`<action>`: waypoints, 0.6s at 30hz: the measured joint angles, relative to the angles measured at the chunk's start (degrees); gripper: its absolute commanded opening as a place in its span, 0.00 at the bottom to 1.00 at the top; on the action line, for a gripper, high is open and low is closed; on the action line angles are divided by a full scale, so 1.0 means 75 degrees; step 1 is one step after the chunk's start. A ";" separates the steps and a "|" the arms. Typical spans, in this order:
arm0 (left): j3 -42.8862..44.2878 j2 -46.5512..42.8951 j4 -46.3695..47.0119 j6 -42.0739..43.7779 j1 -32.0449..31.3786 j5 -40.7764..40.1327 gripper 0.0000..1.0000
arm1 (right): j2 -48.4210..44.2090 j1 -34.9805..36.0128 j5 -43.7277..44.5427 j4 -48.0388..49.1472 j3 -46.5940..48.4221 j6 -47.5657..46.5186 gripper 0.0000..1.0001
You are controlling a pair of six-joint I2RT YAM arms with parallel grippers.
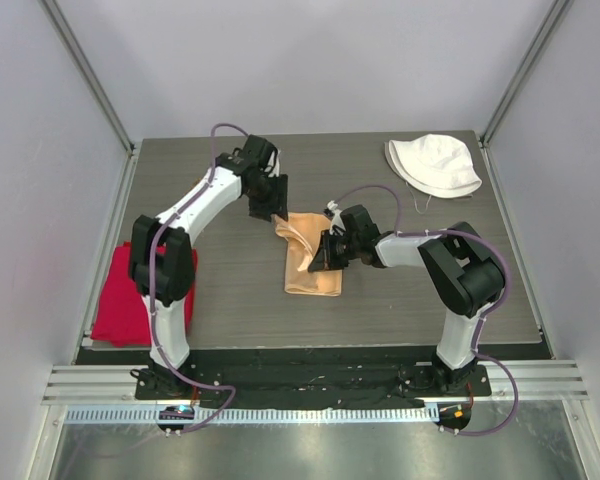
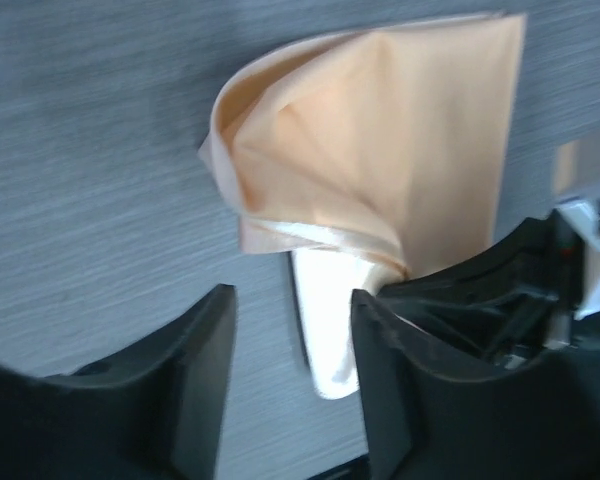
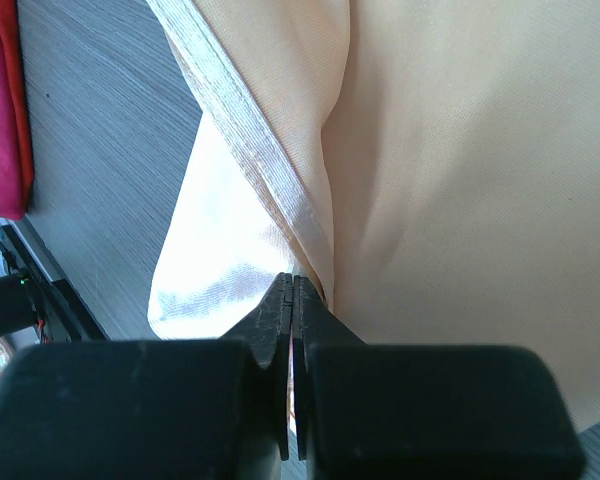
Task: Fold the napkin into a case and place the utensils inside
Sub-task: Fold the lower triangle-folded napkin at the center of the board.
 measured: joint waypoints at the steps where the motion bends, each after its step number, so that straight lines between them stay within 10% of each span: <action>1: 0.0009 0.0082 -0.0157 0.0070 0.0038 0.0009 0.44 | 0.0000 0.0000 -0.0003 0.0006 0.0000 -0.0003 0.02; 3: 0.0009 0.0216 -0.0332 0.0108 0.0102 0.0038 0.46 | 0.0000 0.0000 -0.0006 0.0006 -0.0003 -0.0003 0.02; 7: -0.0912 0.0017 0.0239 -0.0463 0.0187 0.0096 0.80 | 0.0000 0.0000 -0.0017 0.0015 -0.0003 -0.0009 0.02; 18: -0.2914 -0.0717 0.2291 -0.3069 0.0265 -0.0047 0.77 | 0.0000 0.0000 -0.0023 0.0023 -0.0003 -0.0038 0.01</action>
